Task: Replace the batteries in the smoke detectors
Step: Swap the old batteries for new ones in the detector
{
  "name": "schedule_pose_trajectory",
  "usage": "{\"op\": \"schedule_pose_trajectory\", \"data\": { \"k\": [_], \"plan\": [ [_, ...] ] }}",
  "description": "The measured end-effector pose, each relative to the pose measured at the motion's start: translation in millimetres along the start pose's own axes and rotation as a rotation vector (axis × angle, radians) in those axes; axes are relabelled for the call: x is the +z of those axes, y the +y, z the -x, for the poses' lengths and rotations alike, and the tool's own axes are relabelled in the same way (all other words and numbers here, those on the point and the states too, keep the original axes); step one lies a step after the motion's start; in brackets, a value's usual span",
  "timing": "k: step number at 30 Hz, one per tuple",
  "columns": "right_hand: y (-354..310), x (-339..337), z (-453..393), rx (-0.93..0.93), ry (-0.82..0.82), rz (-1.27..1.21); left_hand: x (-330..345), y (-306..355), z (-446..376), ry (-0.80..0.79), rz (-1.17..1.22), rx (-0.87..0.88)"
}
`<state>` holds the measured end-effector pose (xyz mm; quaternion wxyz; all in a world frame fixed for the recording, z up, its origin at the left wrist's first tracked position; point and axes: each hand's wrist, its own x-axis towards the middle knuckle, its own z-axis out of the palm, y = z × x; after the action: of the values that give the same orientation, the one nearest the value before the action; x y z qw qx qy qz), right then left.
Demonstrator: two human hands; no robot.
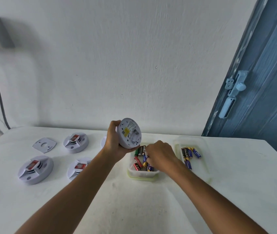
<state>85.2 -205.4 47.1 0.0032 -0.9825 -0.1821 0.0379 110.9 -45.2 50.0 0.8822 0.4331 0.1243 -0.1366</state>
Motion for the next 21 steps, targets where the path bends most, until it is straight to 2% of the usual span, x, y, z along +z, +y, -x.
{"op": "schedule_pose_trajectory", "data": {
  "k": [6,9,12,14,16,19,21],
  "plan": [
    [-40.8,4.8,-13.8,0.123,-0.133,0.159,-24.0,7.5,-0.4,0.034,0.026,-0.020],
    [-43.5,4.1,-16.7,0.173,-0.144,0.095,-26.8,9.2,1.3,0.012,0.028,-0.038],
    [-38.4,2.6,-17.1,0.258,-0.082,-0.065,-29.6,11.6,2.2,-0.003,0.034,-0.053],
    [-28.0,0.4,-20.8,0.331,0.002,-0.311,-30.5,14.6,3.8,-0.030,0.029,-0.055],
    [-15.1,-3.1,-22.9,0.355,0.068,-0.779,-32.3,17.4,4.4,-0.045,0.040,-0.053],
    [-9.0,-11.7,-14.5,0.318,0.076,-1.507,-35.3,20.2,4.3,-0.068,0.110,-0.056],
    [-11.8,-15.0,-10.3,0.271,0.100,-1.722,-35.9,20.7,4.2,-0.101,0.162,-0.062]
  ]
}}
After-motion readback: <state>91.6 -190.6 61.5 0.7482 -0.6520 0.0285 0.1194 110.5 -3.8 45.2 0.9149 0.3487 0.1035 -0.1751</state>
